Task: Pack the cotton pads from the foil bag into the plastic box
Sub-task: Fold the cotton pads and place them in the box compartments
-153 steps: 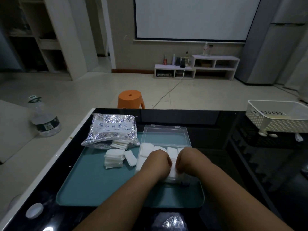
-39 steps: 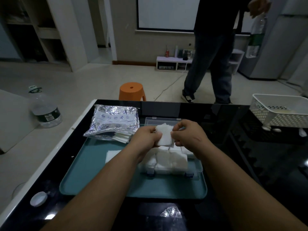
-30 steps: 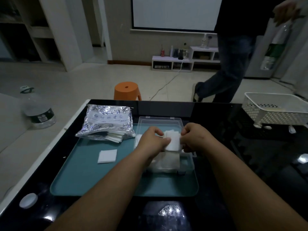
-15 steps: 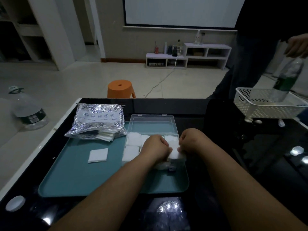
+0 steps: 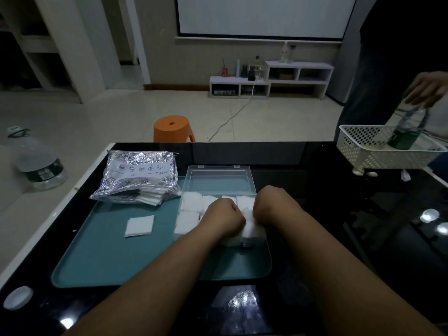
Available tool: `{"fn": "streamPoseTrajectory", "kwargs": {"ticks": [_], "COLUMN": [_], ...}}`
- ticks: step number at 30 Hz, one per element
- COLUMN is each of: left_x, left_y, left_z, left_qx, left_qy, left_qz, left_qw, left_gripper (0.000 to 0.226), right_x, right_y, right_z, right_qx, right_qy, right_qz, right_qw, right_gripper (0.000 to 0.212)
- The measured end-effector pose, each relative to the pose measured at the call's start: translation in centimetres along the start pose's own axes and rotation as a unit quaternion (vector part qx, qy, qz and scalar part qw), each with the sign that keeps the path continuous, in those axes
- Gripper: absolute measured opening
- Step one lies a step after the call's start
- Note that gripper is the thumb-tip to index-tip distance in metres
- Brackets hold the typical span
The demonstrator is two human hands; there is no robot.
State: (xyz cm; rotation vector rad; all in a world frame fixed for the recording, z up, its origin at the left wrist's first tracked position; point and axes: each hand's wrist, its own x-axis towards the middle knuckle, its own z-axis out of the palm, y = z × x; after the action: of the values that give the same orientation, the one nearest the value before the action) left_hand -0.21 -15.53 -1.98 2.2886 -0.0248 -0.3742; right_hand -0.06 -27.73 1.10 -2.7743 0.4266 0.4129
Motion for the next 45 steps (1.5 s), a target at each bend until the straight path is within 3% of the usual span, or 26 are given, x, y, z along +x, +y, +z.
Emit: {"fn": "streamPoseTrajectory", "kwargs": {"ticks": [6, 10, 21, 24, 29, 38, 45], "left_x": [-0.1, -0.3, -0.5, -0.5, 0.1, 0.1, 0.2], "left_y": [0.2, 0.1, -0.7, -0.8, -0.8, -0.8, -0.9], "left_z": [0.3, 0.5, 1.5, 1.8, 1.4, 1.5, 1.0], "left_qx": [0.071, 0.107, 0.095, 0.121, 0.151, 0.193, 0.166], "left_qy": [-0.012, 0.031, 0.103, 0.089, 0.044, 0.006, 0.022], "left_qz": [0.022, 0.053, 0.107, 0.125, 0.13, 0.119, 0.117], "left_qw": [0.997, 0.992, 0.984, 0.981, 0.979, 0.974, 0.979], "left_gripper": [0.004, 0.005, 0.011, 0.005, 0.024, 0.018, 0.022], "right_x": [-0.2, -0.2, -0.3, -0.2, -0.2, -0.4, -0.2], "right_y": [-0.9, -1.1, -1.1, -0.8, -0.5, -1.2, -0.9], "right_z": [0.1, 0.0, 0.8, 1.1, 1.0, 0.3, 0.2], "right_qx": [-0.072, -0.106, -0.083, -0.083, -0.08, -0.118, -0.087], "right_qy": [-0.009, -0.032, 0.018, 0.023, 0.014, -0.078, -0.042], "right_qz": [-0.012, -0.021, -0.004, -0.005, -0.004, 0.011, 0.01], "right_qw": [0.997, 0.994, 0.996, 0.996, 0.997, 0.99, 0.995], "right_gripper": [0.007, 0.025, 0.023, 0.02, 0.022, 0.054, 0.045]}}
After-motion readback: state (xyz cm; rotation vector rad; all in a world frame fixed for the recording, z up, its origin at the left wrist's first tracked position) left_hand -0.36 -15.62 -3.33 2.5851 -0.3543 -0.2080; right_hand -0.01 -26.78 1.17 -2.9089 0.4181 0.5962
